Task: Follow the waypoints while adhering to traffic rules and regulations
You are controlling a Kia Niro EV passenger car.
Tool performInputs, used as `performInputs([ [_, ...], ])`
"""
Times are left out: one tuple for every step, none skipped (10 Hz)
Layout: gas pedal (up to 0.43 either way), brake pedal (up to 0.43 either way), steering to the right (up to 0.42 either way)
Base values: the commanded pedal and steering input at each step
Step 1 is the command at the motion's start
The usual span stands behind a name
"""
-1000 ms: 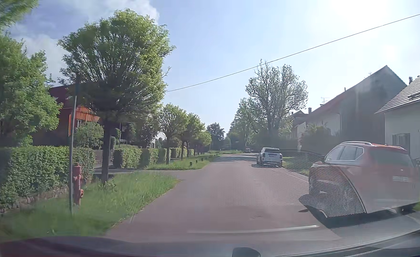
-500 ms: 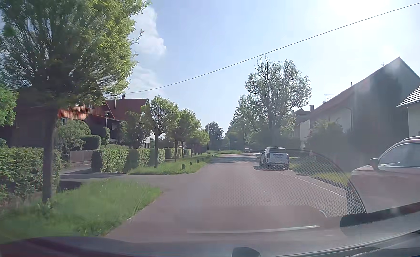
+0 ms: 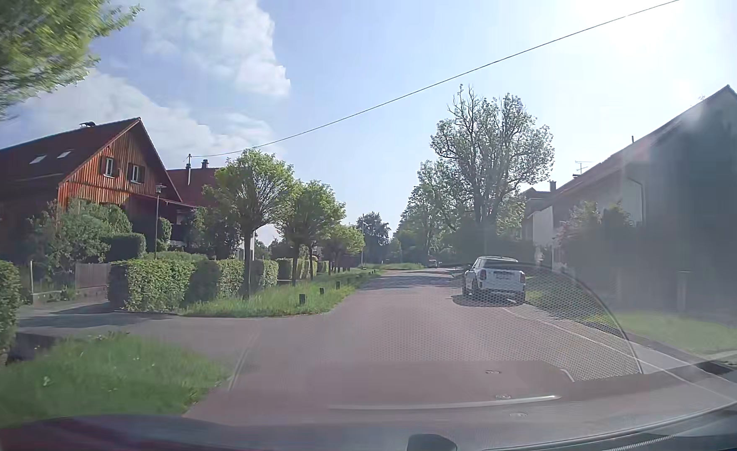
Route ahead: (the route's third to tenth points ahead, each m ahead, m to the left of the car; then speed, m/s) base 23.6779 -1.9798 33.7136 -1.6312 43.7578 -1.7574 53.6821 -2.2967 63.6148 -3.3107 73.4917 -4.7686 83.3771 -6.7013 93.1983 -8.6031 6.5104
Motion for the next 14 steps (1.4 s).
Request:
performInputs([
  [0.087, 0.000, 0.007],
  [0.087, 0.000, 0.007],
  [0.087, 0.000, 0.008],
  [0.087, 0.000, 0.008],
  [0.087, 0.000, 0.008],
  [0.087, 0.000, 0.008],
  [0.087, 0.000, 0.008],
  [0.087, 0.000, 0.009],
  [0.087, 0.000, 0.009],
  [0.087, 0.000, 0.008],
  [0.079, 0.000, 0.008],
  [0.079, 0.000, 0.008],
  [0.079, 0.000, 0.009],
  [0.079, 0.000, 0.008],
])
